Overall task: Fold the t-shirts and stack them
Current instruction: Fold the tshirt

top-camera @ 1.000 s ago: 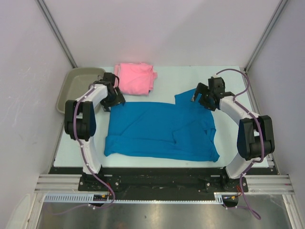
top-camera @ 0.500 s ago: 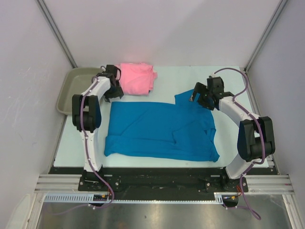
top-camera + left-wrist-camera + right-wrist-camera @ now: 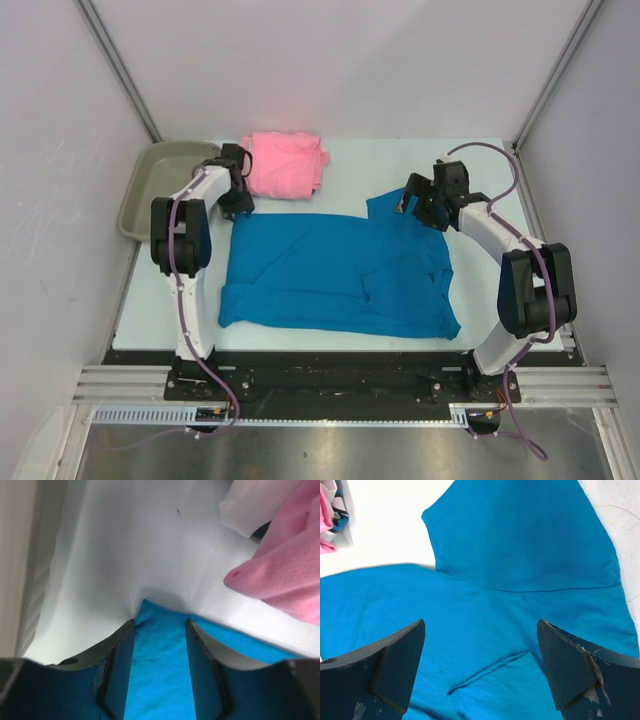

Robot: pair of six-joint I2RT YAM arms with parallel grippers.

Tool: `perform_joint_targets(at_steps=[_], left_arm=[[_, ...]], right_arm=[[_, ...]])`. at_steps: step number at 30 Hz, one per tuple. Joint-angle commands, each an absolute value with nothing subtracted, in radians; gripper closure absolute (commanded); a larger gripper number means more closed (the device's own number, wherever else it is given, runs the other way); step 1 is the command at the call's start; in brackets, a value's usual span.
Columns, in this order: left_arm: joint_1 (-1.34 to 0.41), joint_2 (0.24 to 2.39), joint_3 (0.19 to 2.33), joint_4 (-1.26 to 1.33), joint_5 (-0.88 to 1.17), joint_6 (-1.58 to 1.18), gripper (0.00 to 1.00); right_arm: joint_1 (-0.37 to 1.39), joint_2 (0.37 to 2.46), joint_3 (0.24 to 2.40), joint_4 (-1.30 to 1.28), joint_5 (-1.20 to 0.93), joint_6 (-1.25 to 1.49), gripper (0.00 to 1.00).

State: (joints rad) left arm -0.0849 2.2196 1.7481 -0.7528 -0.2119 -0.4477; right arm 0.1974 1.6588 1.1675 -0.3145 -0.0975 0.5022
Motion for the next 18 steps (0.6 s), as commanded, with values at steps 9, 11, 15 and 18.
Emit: perform_joint_targets(at_steps=[9,11,15,18], left_arm=[[-0.041,2.237,1.704,-0.706,-0.176,-0.456,0.77],[-0.041,2.232,1.698,-0.703,-0.173,-0.459,0.82],[-0.041,2.215,1.677,-0.696,-0.157,-0.466,0.86],[-0.043,2.188,1.643,-0.683,-0.140,-0.469,0.86]], right_arm=[[0.199,1.664,1.209,-0.276,-0.104,0.494,0.02],[0.195,1.666,1.209,-0.267,-0.086,0.500,0.03],[0.169,1.722,1.223,-0.224,0.029,0.520,0.02],[0.143,1.790,1.278,-0.201,0.083,0.525,0.01]])
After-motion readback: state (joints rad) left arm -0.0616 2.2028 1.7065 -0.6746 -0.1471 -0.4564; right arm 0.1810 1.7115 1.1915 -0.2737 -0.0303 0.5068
